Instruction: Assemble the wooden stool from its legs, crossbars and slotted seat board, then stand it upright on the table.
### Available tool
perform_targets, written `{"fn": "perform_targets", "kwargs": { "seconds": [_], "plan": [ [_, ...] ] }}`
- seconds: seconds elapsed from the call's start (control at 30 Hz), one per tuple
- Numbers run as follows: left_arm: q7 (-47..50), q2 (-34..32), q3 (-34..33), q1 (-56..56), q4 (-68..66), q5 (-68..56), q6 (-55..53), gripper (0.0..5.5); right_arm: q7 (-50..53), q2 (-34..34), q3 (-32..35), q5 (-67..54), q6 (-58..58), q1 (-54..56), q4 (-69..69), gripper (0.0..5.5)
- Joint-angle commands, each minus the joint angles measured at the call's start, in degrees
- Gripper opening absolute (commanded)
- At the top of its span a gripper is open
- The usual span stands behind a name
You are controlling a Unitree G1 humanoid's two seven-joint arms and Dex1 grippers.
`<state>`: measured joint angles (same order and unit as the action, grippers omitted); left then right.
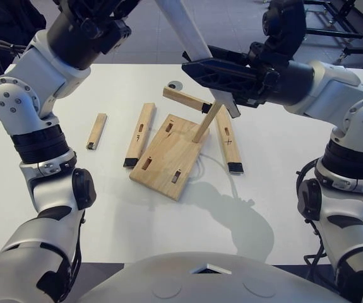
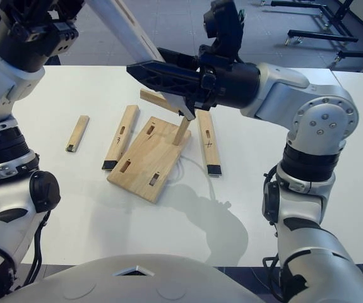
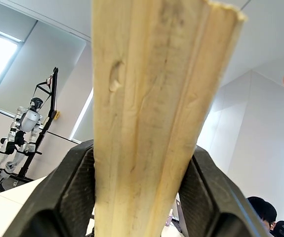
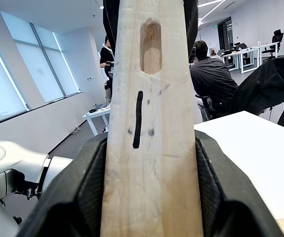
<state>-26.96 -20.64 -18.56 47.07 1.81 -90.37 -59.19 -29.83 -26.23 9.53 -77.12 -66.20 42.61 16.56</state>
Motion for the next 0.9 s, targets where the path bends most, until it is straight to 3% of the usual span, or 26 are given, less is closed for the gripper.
{"fn": "perform_targets", "kwargs": {
  "seconds": [0.03, 0.1, 0.13, 0.53, 0.73, 0.9],
  "plan": [
    [0.5, 0.06, 3.87, -1.93, 1.5, 0.28, -2.46, 2.17, 1.1, 0.72, 0.83, 0.18, 3.31, 0.96, 1.08, 2.02],
    [0.66, -0.16, 4.16, -2.25, 1.75, 0.09, -2.28, 2.17, 1.31, 0.98, 0.96, 0.09, 3.56, 0.87, 1.15, 2.02],
    [0.78, -0.28, 4.22, -2.32, 1.79, -0.1, -2.21, 2.17, 1.37, 1.06, 1.0, 0.12, 3.69, 0.81, 1.3, 2.39],
    [0.84, -1.1, 5.47, -3.62, 2.09, 0.76, -1.7, 2.04, 3.79, -0.41, 1.4, -1.69, 5.68, -0.52, 1.19, 4.5],
    [-0.55, -2.97, 4.8, -4.46, 1.93, 2.86, -1.45, 2.04, 3.17, -6.18, 6.08, -4.13, 5.99, 3.31, -2.99, 5.37],
    [-4.17, -9.74, 1.76, -4.31, -1.14, 7.52, -1.12, 2.04, -0.79, -15.91, 12.18, 0.68, 9.56, 8.12, -8.67, 5.4]
  ]
}}
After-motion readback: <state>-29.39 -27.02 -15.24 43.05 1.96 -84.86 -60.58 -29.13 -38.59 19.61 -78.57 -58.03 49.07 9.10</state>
